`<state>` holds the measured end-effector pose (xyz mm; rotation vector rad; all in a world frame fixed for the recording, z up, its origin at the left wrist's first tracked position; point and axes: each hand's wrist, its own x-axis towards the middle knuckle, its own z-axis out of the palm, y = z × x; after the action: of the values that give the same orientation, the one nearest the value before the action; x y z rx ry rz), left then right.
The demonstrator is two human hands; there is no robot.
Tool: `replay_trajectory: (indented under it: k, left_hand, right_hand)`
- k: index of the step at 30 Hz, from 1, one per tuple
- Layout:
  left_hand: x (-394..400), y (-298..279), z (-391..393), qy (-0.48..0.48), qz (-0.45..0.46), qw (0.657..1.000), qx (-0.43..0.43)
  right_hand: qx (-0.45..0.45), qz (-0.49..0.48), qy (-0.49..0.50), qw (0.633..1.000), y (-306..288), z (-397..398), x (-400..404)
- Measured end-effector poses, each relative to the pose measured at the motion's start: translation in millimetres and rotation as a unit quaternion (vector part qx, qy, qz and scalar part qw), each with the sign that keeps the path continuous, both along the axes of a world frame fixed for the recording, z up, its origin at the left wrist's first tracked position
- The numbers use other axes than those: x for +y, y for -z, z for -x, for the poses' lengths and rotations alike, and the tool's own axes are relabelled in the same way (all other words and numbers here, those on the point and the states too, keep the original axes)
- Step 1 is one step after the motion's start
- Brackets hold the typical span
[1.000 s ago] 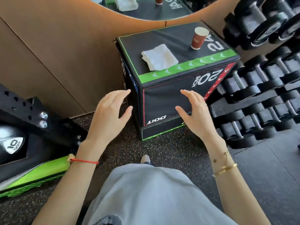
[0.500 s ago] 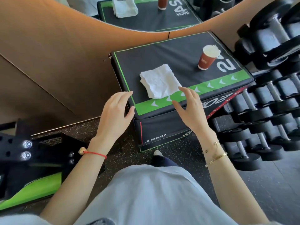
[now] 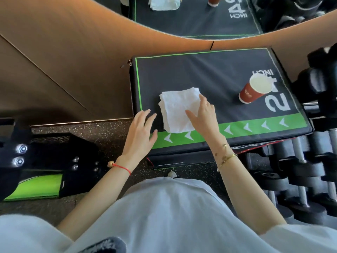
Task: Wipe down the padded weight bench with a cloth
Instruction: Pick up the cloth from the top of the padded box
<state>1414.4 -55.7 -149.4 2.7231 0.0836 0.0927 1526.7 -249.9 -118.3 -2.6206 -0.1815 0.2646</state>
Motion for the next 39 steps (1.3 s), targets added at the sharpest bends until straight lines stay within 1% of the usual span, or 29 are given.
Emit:
replay_trajectory:
  k: [3, 6, 9, 11, 13, 15, 17, 19, 21, 23, 26, 30, 32, 39]
  left_hand:
    - [0, 4, -1, -0.005, -0.001, 1.0, 0.002]
    - [0, 6, -2, -0.012, -0.003, 1.0, -0.006]
    - [-2, 7, -2, -0.018, -0.006, 1.0, -0.008]
    - [-3, 7, -3, -0.02, -0.006, 1.0, -0.009]
    - [-4, 7, -3, -0.02, -0.005, 1.0, -0.01]
    - [-3, 6, -3, -0.019, -0.003, 1.0, -0.012]
    - [-3, 6, -3, -0.018, -0.002, 1.0, -0.013]
    - [-1, 5, -3, -0.013, -0.005, 1.0, -0.013]
    - [1, 5, -3, -0.008, -0.007, 1.0, -0.011]
    - [3, 5, -1, -0.005, -0.003, 1.0, -0.014]
    - [3, 1, 2, 0.031, 0.012, 0.999, -0.024]
    - [7, -11, 7, 0.127, 0.026, 0.991, -0.041]
    - [8, -19, 12, 0.173, 0.036, 0.983, -0.041]
    - [-6, -38, 48, 0.319, 0.048, 0.945, -0.044]
  right_hand:
    - [-0.015, -0.01, 0.017, 1.0, 3, -9, 6]
    - [0.007, -0.053, 0.037, 0.998, 6, -19, 10]
    - [0.04, -0.04, 0.044, 0.997, 6, -27, 12]
    - [0.032, -0.036, 0.038, 0.998, 4, -29, 13]
    - [0.018, -0.063, 0.036, 0.997, 0, -29, 12]
    - [0.033, -0.124, 0.047, 0.991, -6, -26, 10]
    - [0.072, -0.207, 0.077, 0.973, -12, -21, 4]
    - [0.117, -0.296, 0.118, 0.94, -16, -13, -3]
    - [0.131, -0.356, 0.145, 0.914, -19, -3, -10]
    - [0.127, -0.395, 0.167, 0.894, -23, 10, -17]
    - [0.113, -0.423, 0.204, 0.876, -29, 34, -26]
    - [0.072, -0.443, 0.271, 0.851, -34, 84, -34]
    - [0.053, -0.445, 0.308, 0.839, -36, 116, -35]
    - [-0.028, -0.464, 0.432, 0.773, -37, 238, -36]
